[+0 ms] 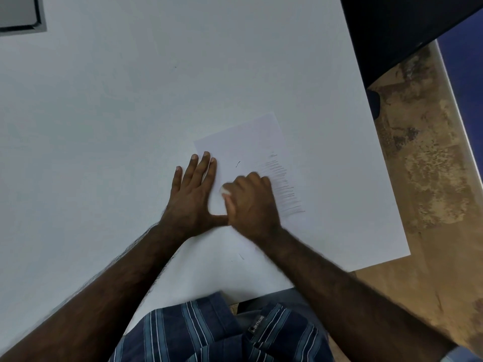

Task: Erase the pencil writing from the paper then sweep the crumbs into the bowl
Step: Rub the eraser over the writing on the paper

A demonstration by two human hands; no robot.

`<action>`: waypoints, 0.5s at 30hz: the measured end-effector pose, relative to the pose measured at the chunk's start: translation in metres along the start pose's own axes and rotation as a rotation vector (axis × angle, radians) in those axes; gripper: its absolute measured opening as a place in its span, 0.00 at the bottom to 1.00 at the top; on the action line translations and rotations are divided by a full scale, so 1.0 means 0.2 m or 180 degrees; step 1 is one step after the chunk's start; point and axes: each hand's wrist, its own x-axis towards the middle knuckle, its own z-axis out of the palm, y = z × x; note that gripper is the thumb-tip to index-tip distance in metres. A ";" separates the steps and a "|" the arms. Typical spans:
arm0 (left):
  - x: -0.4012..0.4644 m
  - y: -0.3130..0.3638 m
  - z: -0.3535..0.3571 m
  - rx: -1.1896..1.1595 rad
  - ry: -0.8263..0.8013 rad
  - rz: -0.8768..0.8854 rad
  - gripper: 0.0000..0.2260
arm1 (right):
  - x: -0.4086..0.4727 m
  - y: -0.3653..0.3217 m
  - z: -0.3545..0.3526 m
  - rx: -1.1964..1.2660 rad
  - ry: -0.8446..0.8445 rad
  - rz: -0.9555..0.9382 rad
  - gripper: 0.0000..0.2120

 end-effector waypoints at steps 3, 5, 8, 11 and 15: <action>0.00 0.00 0.00 0.0011 -0.0020 -0.0024 0.63 | 0.12 0.14 -0.04 -0.0305 0.0393 0.0674 0.06; 0.00 0.00 0.00 0.0021 -0.0032 -0.0029 0.63 | 0.15 0.15 -0.05 -0.0281 0.0542 0.0988 0.06; 0.00 0.00 0.00 -0.0004 -0.0016 -0.0024 0.61 | 0.07 0.00 -0.01 -0.0035 0.0363 0.0746 0.07; 0.00 0.00 0.01 0.0016 0.0010 0.0021 0.58 | -0.04 -0.09 0.03 0.0077 -0.0012 0.0121 0.10; 0.00 0.00 0.00 0.0006 -0.0009 -0.0013 0.62 | 0.10 0.07 -0.01 -0.0272 0.0282 0.0365 0.07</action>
